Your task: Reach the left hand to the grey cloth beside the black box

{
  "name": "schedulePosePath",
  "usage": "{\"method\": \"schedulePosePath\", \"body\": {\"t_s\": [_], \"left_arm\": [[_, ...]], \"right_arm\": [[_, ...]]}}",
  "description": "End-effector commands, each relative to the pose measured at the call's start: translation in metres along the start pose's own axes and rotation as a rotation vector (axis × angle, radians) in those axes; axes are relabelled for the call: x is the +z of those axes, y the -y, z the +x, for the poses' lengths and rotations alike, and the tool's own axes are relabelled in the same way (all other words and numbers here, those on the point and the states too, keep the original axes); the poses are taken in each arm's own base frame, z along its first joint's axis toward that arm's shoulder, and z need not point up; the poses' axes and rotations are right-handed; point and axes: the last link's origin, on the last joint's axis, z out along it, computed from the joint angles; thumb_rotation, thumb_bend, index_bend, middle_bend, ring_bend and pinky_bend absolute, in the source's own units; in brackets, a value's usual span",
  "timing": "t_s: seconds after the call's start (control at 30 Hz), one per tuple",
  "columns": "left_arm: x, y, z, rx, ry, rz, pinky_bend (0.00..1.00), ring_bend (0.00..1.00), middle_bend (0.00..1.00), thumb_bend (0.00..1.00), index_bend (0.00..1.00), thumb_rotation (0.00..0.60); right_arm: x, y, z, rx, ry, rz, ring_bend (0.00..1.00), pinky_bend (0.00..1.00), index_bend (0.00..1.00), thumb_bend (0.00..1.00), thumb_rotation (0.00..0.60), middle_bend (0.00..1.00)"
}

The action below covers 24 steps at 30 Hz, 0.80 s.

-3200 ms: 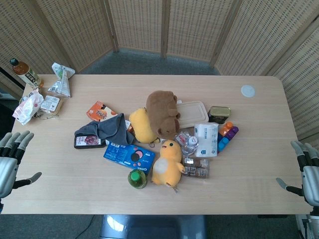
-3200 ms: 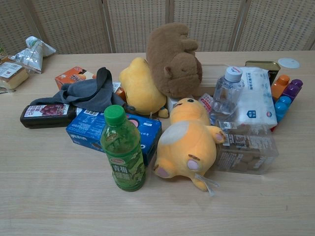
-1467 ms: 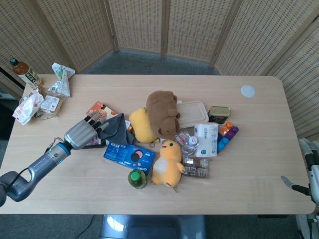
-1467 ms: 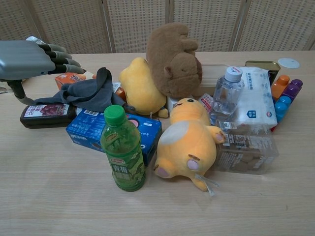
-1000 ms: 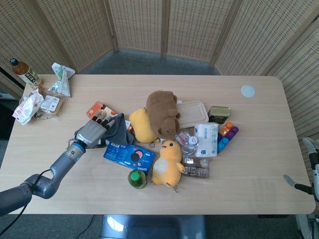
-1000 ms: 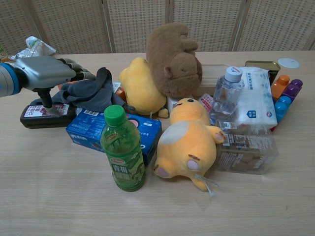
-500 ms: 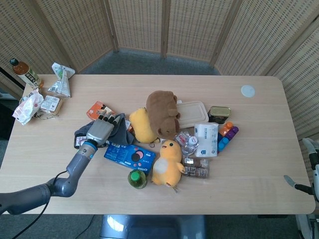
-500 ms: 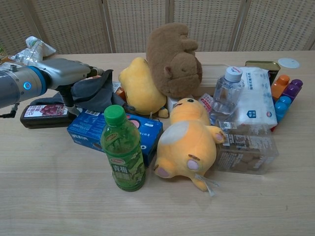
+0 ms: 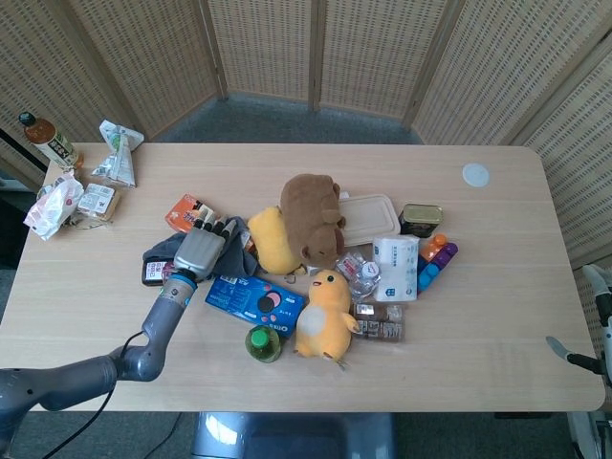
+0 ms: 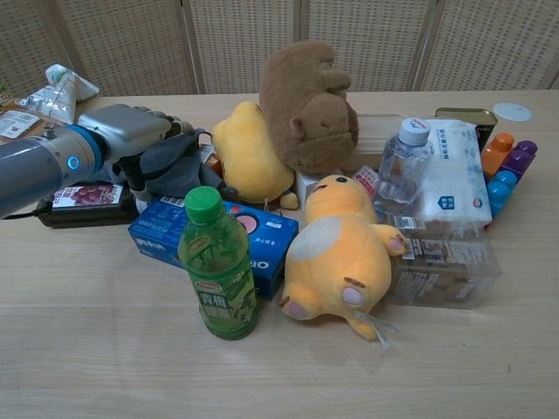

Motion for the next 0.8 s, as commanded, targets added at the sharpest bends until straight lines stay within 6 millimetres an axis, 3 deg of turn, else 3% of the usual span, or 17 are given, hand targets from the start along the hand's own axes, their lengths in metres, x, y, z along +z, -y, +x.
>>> {"method": "schedulePosePath", "body": {"t_s": [0.03,0.13,0.37,0.47,0.8], "left_arm": [[-0.001,-0.006,-0.003,0.052,-0.055,-0.008,0.59,0.53,0.61,0.07,0.69,0.600],[-0.001,-0.006,-0.003,0.070,-0.086,-0.017,0.68,0.71,0.75,0.07,0.81,0.600],[-0.005,-0.003,0.009,0.048,-0.134,-0.026,0.72,0.78,0.82,0.08,0.84,0.600],[-0.009,0.000,0.033,0.024,-0.196,-0.037,0.73,0.79,0.83,0.08,0.84,0.600],[-0.041,0.014,0.153,-0.014,-0.427,-0.054,0.77,0.82,0.86,0.08,0.87,0.600]], "right_arm": [[0.000,0.000,0.000,0.005,0.001,0.001,0.00,0.00,0.00,0.00,0.600,0.00],[0.000,0.000,0.001,0.004,0.000,0.002,0.00,0.00,0.00,0.00,0.600,0.00],[-0.001,0.000,0.001,0.005,-0.002,0.000,0.00,0.00,0.00,0.00,0.600,0.00],[-0.001,-0.001,0.001,0.002,-0.001,-0.002,0.00,0.00,0.00,0.00,0.600,0.00],[-0.004,0.005,-0.002,-0.003,0.008,0.015,0.00,0.00,0.00,0.00,0.600,0.00]]}}
